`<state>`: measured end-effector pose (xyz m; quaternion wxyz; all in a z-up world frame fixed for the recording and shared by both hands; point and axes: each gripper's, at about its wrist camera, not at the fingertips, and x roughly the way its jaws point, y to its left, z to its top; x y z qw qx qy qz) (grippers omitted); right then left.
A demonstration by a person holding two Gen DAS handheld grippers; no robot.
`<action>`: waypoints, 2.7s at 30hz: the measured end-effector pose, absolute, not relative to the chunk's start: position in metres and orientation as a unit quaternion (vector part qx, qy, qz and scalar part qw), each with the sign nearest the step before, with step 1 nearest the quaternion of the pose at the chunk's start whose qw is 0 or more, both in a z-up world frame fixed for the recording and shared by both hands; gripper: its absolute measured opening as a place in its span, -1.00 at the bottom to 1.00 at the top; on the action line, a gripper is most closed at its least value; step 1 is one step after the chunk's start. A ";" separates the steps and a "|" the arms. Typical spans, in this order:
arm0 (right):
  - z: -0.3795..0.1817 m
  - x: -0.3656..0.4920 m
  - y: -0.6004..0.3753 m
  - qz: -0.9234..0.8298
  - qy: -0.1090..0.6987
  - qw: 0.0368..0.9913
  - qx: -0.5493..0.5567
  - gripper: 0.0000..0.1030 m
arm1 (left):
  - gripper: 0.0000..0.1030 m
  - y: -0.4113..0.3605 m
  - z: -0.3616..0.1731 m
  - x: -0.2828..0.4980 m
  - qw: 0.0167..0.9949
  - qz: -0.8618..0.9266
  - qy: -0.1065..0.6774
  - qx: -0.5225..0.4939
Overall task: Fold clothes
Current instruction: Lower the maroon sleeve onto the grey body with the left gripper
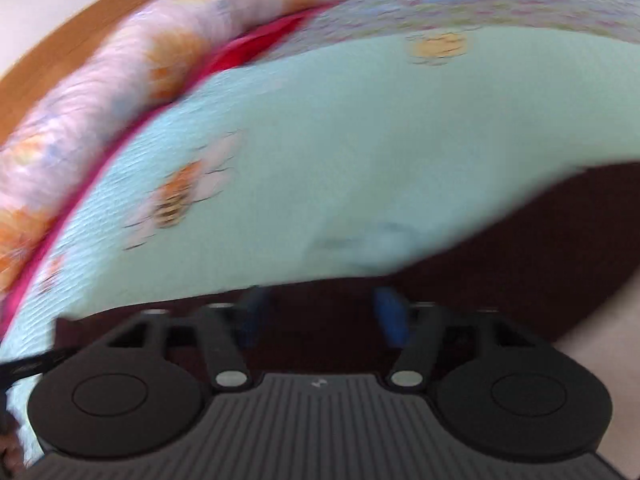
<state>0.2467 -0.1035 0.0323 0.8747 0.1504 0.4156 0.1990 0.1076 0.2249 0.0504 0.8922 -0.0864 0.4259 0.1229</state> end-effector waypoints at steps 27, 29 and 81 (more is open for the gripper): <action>0.050 0.207 -0.058 0.308 0.438 0.844 0.017 -0.11 | -0.70 0.210 0.052 0.118 0.879 0.156 0.447 -0.058; 0.062 0.213 -0.048 0.337 0.430 0.836 0.052 -0.60 | -0.70 0.210 0.052 0.119 0.878 0.154 0.450 -0.054; 0.077 0.120 -0.122 0.248 0.346 0.898 0.113 -0.45 | -0.19 0.085 0.091 0.141 0.906 -0.094 0.394 -0.124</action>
